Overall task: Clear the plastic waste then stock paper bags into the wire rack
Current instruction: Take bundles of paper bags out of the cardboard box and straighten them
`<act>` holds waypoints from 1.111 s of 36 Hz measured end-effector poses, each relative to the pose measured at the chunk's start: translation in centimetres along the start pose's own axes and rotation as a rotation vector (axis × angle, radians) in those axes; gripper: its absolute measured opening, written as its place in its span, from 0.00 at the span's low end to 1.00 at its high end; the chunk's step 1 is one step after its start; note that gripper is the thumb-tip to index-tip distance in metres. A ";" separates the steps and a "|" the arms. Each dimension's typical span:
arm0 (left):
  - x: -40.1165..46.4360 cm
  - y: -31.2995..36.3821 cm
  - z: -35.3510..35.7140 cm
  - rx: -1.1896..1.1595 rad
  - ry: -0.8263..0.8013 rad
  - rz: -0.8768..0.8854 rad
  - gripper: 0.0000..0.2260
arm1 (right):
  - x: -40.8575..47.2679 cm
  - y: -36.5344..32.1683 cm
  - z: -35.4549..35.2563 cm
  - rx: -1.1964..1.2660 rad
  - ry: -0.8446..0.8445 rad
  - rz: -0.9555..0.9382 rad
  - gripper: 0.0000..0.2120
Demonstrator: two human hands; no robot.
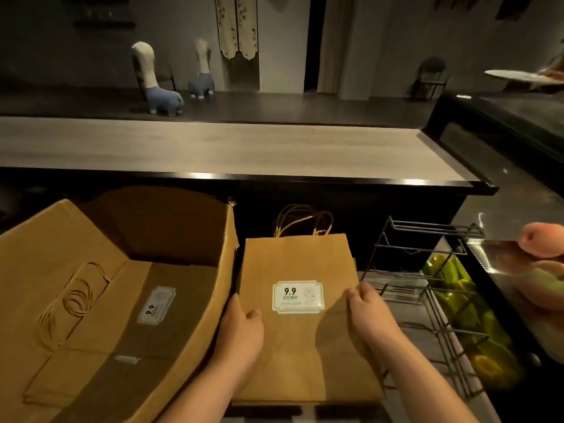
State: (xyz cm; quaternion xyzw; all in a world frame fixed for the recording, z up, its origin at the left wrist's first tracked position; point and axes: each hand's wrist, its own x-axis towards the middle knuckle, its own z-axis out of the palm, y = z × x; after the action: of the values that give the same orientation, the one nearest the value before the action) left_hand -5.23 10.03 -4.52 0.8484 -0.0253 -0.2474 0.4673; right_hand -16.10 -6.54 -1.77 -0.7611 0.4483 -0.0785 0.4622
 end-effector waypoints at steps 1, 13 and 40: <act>0.6 0.3 0.3 0.017 0.012 0.016 0.26 | 0.6 -0.1 0.3 -0.007 0.014 0.000 0.12; 5.5 0.2 4.6 0.404 0.245 0.169 0.24 | 5.8 0.3 4.0 -0.267 0.059 0.067 0.24; 2.5 2.8 3.9 0.476 0.110 0.338 0.30 | 5.3 -0.5 4.3 -0.249 0.221 -0.156 0.32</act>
State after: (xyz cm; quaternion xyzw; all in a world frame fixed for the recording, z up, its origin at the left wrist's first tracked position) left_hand -4.22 4.76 -4.97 0.9301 -0.1982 -0.1066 0.2903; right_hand -10.43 -7.74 -5.35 -0.8317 0.4421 -0.1413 0.3048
